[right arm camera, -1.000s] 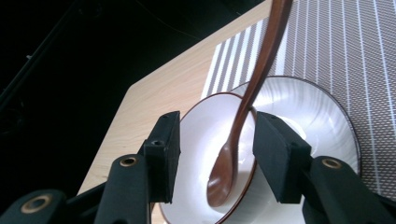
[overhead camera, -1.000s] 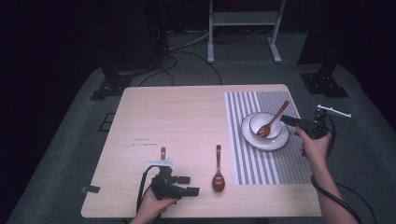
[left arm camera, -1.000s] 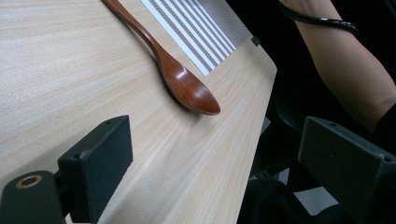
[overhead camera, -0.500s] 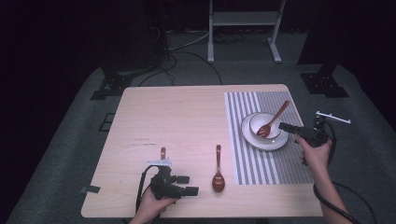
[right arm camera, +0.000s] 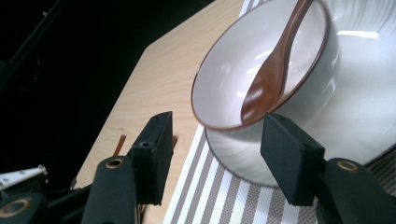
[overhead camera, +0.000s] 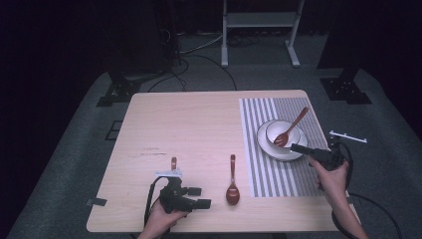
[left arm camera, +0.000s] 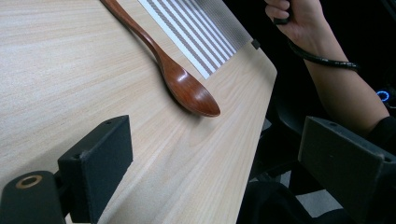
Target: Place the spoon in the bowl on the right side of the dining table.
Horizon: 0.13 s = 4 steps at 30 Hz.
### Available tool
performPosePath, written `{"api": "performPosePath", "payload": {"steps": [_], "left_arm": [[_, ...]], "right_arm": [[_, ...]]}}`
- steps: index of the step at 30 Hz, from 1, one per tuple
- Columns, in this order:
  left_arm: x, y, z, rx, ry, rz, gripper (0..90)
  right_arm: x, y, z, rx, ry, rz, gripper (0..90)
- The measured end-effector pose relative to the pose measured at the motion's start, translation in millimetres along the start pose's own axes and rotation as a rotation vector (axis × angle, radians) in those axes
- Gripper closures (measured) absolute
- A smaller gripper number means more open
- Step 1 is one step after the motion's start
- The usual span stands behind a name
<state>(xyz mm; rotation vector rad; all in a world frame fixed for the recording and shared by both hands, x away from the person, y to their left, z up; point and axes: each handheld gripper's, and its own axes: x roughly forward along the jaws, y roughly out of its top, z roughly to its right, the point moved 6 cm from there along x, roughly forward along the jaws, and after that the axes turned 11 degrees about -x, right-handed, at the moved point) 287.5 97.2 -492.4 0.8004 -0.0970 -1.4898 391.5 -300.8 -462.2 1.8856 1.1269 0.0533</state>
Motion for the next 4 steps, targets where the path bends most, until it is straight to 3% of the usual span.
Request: {"api": "performPosePath", "payload": {"steps": [4], "left_arm": [[-1.0,0.2,0.4,0.006,-0.001,0.003,8.8]], "right_arm": [[-0.3,-7.2,-5.5,-0.014,0.008,0.000,41.4]]}}
